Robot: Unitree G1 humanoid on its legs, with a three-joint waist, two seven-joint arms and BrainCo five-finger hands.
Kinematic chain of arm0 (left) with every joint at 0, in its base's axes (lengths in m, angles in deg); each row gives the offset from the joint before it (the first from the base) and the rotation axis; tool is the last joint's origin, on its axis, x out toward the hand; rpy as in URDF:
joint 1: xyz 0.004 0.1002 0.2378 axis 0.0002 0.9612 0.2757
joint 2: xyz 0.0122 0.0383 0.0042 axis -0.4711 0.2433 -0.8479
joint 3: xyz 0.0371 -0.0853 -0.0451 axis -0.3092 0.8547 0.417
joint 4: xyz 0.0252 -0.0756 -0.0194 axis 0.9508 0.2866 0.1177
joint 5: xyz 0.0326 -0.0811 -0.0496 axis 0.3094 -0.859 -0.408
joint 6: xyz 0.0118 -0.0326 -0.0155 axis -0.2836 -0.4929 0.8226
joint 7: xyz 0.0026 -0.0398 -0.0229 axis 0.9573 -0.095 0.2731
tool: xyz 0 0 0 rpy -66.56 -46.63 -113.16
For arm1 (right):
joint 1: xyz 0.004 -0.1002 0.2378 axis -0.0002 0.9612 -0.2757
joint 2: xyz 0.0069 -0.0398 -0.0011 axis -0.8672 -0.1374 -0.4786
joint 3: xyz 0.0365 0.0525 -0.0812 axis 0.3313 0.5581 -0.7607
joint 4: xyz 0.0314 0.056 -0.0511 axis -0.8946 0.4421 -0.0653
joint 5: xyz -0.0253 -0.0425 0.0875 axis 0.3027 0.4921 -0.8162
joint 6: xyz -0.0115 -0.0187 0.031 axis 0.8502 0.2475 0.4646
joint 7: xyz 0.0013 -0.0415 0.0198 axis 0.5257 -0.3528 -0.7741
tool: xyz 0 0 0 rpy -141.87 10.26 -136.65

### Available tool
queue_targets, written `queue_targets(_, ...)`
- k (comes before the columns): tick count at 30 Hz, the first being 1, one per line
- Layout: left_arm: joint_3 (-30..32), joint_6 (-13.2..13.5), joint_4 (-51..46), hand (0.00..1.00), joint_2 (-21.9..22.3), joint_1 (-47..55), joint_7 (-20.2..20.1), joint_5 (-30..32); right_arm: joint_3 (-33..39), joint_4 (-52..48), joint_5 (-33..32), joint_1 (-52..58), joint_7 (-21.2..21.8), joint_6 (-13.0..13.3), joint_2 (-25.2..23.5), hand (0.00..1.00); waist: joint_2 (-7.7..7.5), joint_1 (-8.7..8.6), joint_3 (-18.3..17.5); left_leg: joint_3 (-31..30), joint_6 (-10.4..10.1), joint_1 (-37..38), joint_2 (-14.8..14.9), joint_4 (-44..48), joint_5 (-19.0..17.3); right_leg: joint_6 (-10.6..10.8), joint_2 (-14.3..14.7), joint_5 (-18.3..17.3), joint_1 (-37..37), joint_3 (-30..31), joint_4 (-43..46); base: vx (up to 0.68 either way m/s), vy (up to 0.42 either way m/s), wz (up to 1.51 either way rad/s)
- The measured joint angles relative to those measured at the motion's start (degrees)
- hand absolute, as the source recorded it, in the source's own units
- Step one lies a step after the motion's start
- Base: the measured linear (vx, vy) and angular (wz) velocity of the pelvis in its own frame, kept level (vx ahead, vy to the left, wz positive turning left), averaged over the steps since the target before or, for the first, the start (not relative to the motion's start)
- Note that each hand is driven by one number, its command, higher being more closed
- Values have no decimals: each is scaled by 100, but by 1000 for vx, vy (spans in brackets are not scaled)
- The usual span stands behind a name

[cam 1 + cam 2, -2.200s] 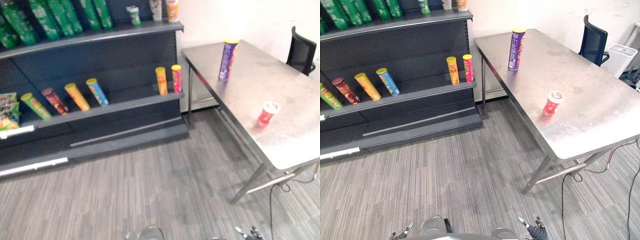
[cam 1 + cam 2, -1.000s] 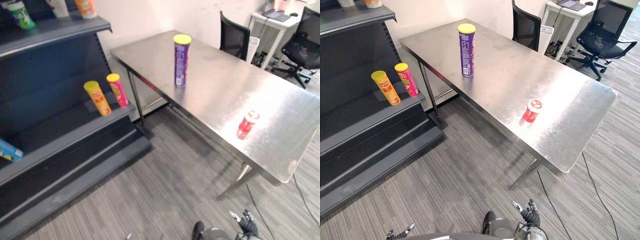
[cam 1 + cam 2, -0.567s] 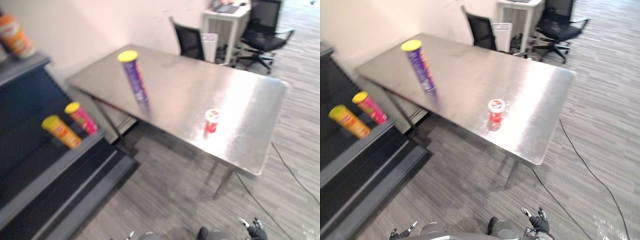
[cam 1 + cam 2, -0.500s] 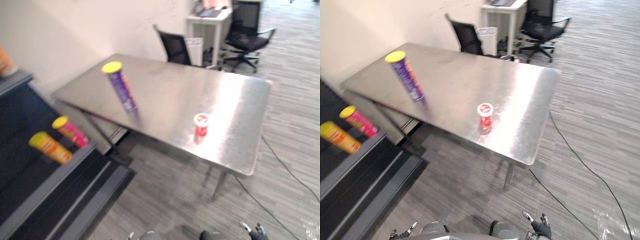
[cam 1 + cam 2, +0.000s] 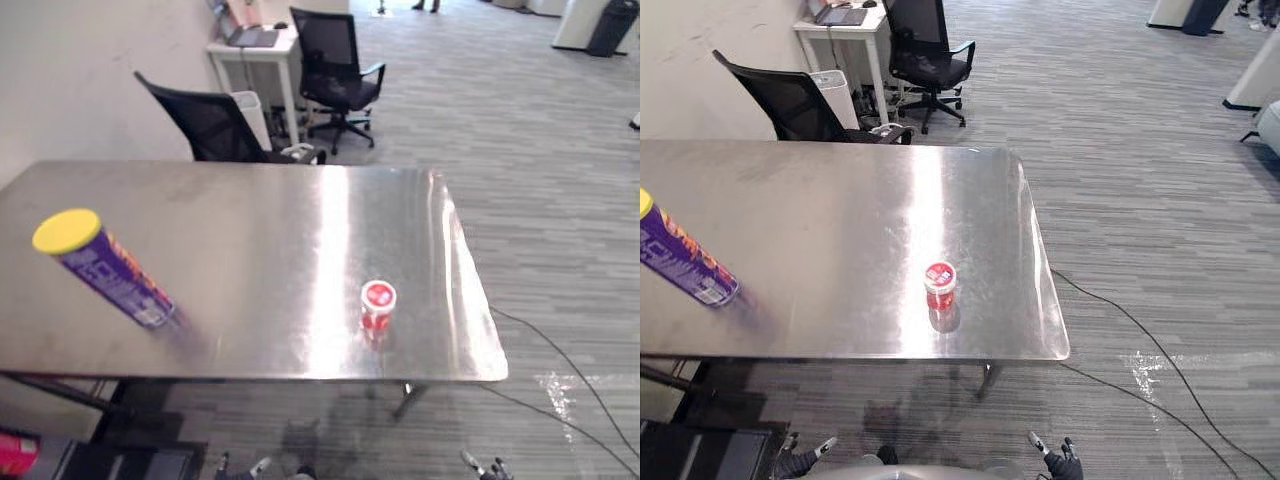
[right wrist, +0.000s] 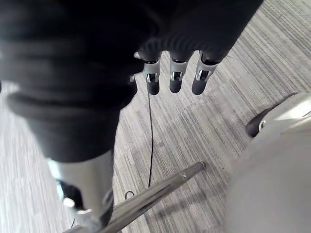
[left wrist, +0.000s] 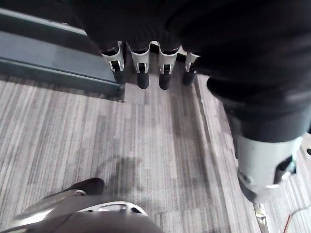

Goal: Put the gum and the chips on the shelf.

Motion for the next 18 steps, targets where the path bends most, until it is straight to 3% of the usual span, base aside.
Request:
queue_targets(5,-392,-1,58,0,16,-63,-155,-232,44,41,10,-4,-95,-2,134,0,183,-8,-81,444,59,345,-30,-355,-10,-21,-18,493,-2,-789,-222,86,106,-42)
queue_targets(13,-473,-25,178,0,-15,-125,-146,-233,196,346,0,-77,-486,-94,136,0,177,-1,-77,501,60,393,-15,-392,-1,-40,-15,651,2,-1242,-568,-7,-20,-27)
queue_targets(16,-449,-143,172,0,-64,-145,-145,-230,439,333,-18,-132,-693,-94,139,0,94,4,-64,549,64,413,-102,-777,285,-31,-45,641,-79,-1388,-761,-117,-47,-10)
queue_targets(18,-401,-208,165,0,-58,-164,-148,-224,992,220,-148,-211,-860,-94,178,0,106,-1,-33,522,75,404,-128,-1016,502,-23,-34,641,-208,-1445,-763,-166,-42,-1)
